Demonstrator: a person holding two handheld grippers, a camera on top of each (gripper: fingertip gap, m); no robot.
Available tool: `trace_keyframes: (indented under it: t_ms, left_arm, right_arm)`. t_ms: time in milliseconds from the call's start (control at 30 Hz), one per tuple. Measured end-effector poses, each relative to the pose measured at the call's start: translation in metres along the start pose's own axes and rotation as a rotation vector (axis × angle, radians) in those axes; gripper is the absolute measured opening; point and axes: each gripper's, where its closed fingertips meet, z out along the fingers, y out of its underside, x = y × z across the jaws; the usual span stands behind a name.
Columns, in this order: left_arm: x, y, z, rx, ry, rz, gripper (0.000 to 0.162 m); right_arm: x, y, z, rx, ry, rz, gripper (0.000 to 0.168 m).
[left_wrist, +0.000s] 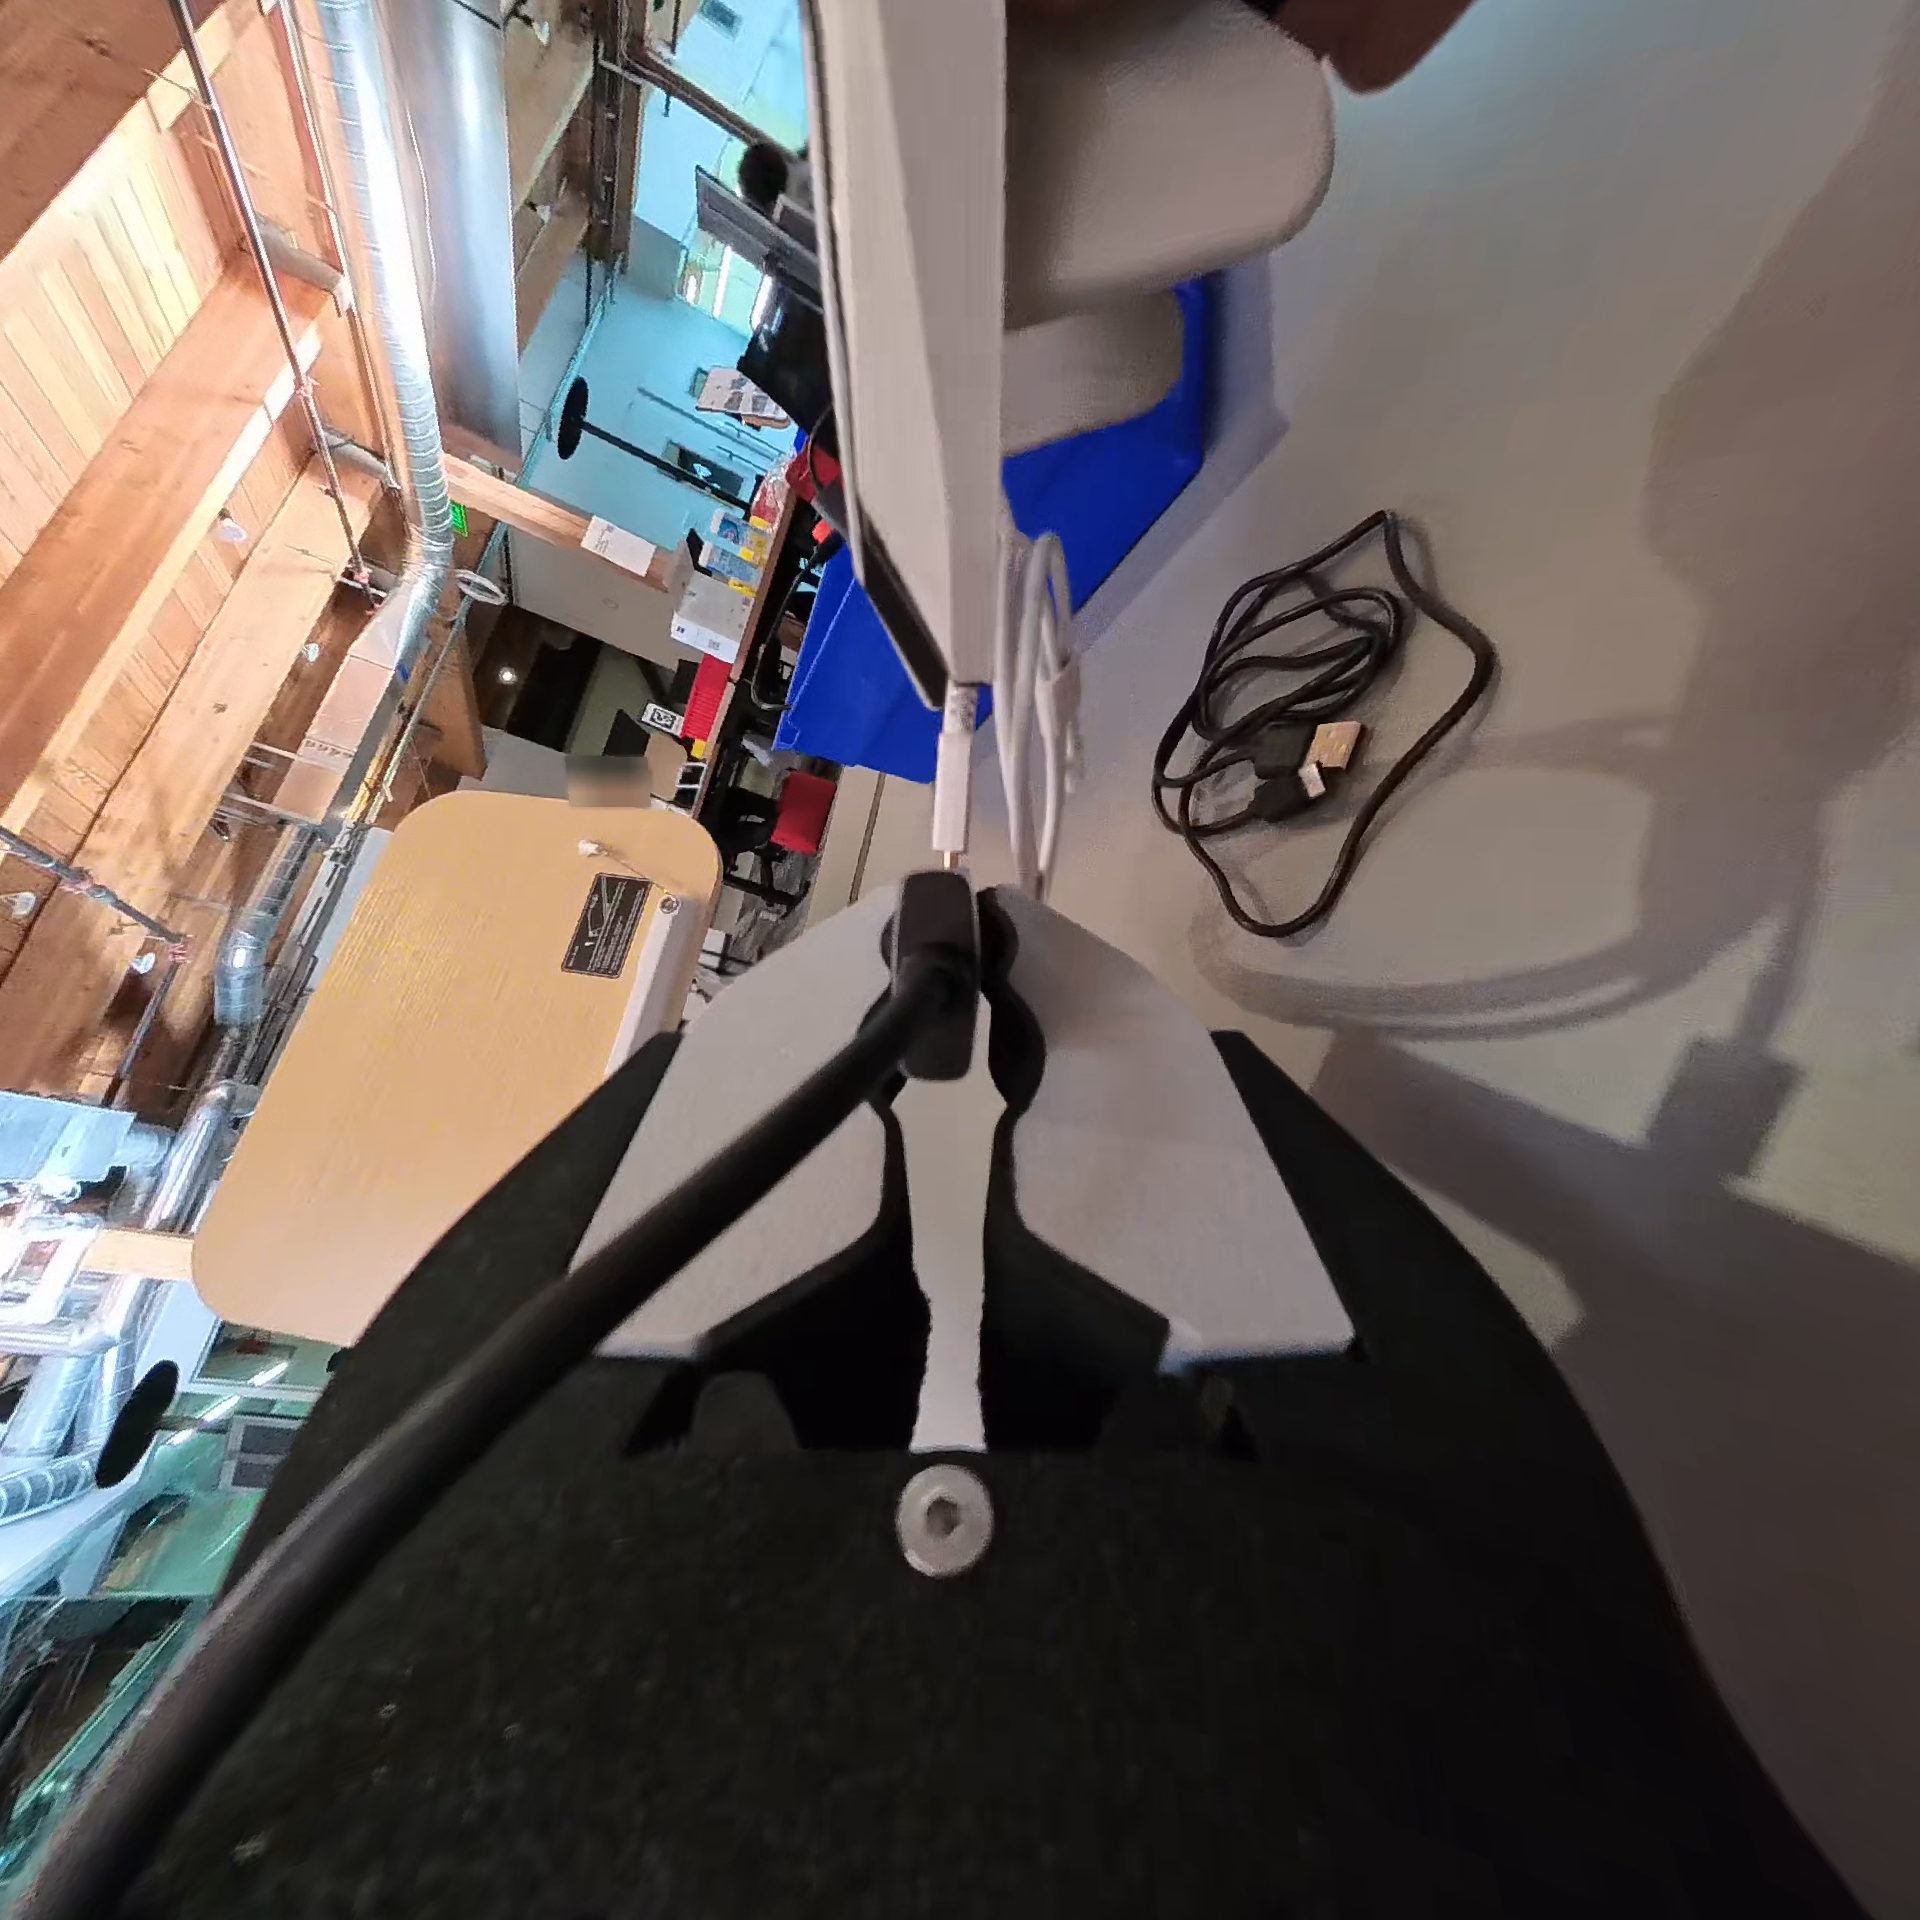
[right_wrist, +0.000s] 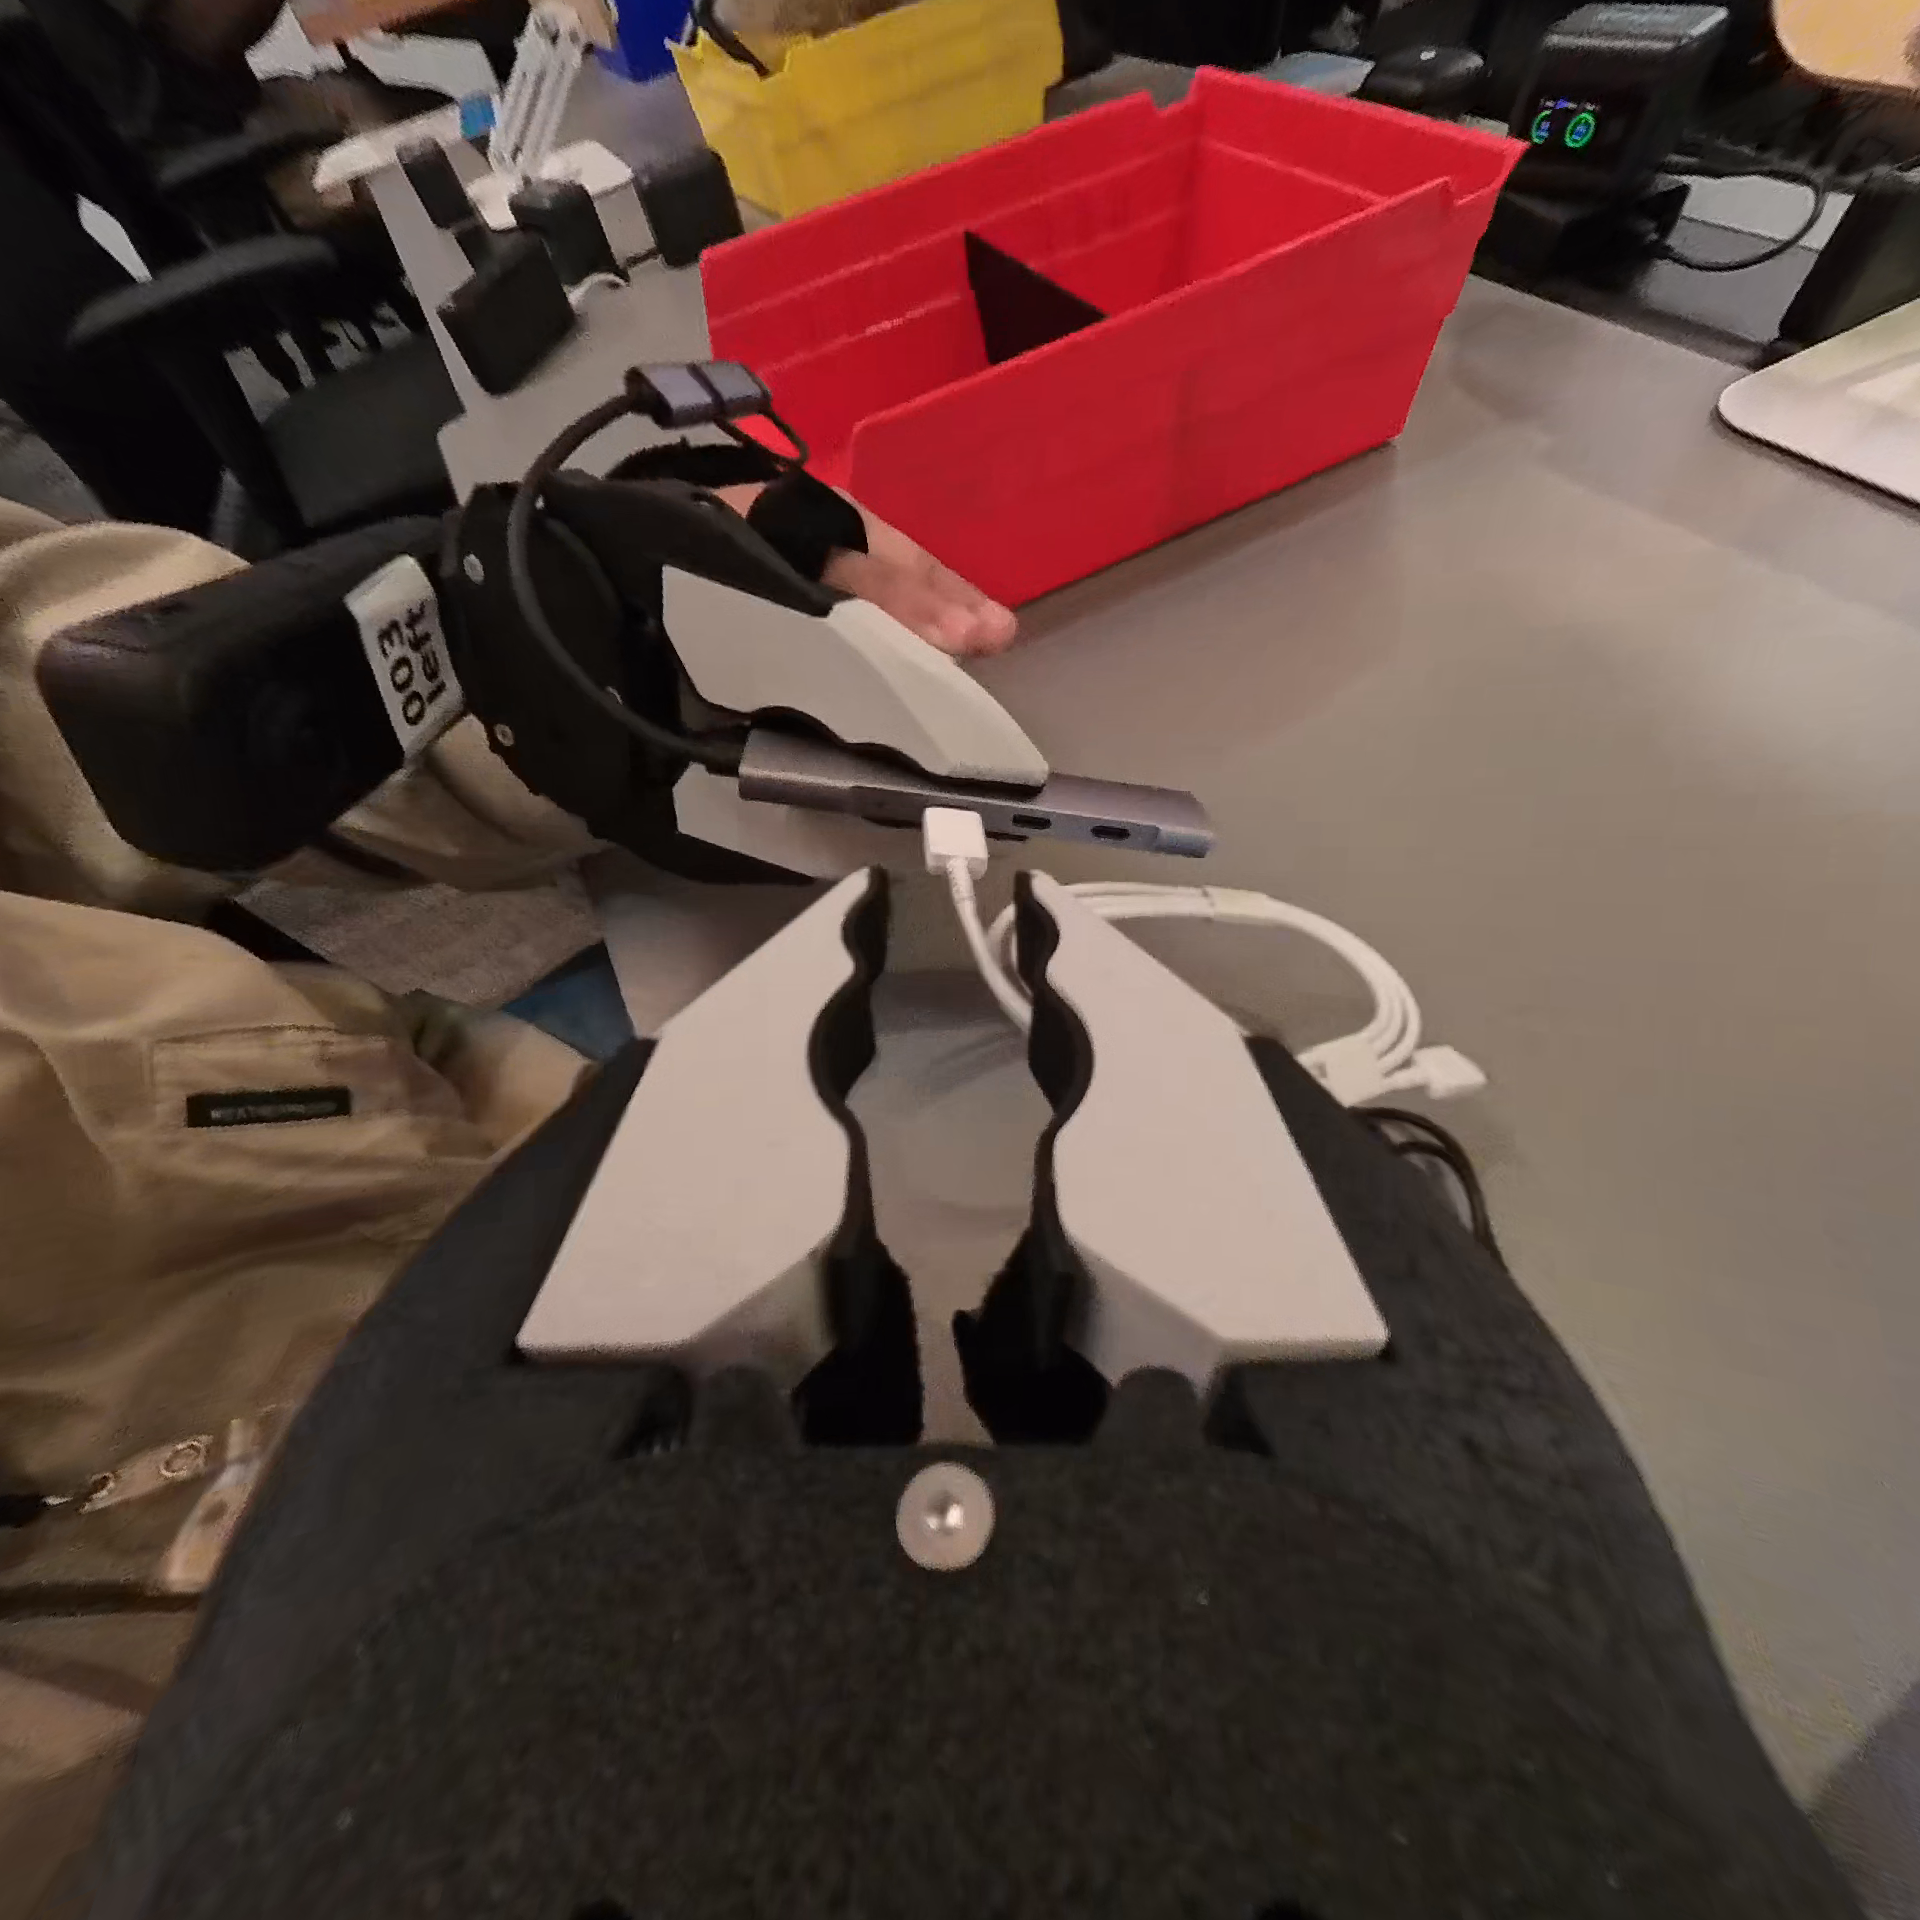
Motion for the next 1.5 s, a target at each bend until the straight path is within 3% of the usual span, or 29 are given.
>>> trace_keyframes:
  t_ms: [133,300,1000,1067,1133,1233,1333,1500]
  left_arm:
    - [0.002,0.001,0.001,-0.011,0.001,0.0,0.01]
    - [0.004,0.004,0.002,-0.035,0.001,0.021,0.01]
    - [0.001,0.009,0.007,-0.089,-0.004,-0.009,0.01]
    - [-0.011,0.004,0.006,-0.015,-0.038,-0.111,0.01]
    - [-0.027,0.016,0.002,-0.052,-0.121,-0.174,0.01]
    - [-0.053,0.033,-0.014,-0.082,-0.246,-0.218,0.01]
    - [-0.064,0.046,-0.026,-0.116,-0.298,-0.262,0.01]
    - [-0.06,0.052,-0.027,-0.11,-0.271,-0.304,0.01]
  right_arm:
    - [0.001,-0.001,0.004,0.05,-0.029,0.08,0.018]
    - [0.006,0.005,0.011,0.012,0.054,0.019,0.011]
    - [0.01,0.0,0.016,0.04,0.153,0.013,0.011]
    - [0.009,-0.014,0.009,0.103,0.134,-0.03,0.011]
    - [0.022,-0.034,-0.016,0.197,0.205,-0.067,0.022]
    - [0.046,-0.048,-0.061,0.309,0.311,-0.076,0.023]
    - [0.065,-0.02,-0.059,0.218,0.323,-0.001,0.024]
    - [0.066,0.06,-0.011,-0.147,0.268,0.022,0.026]
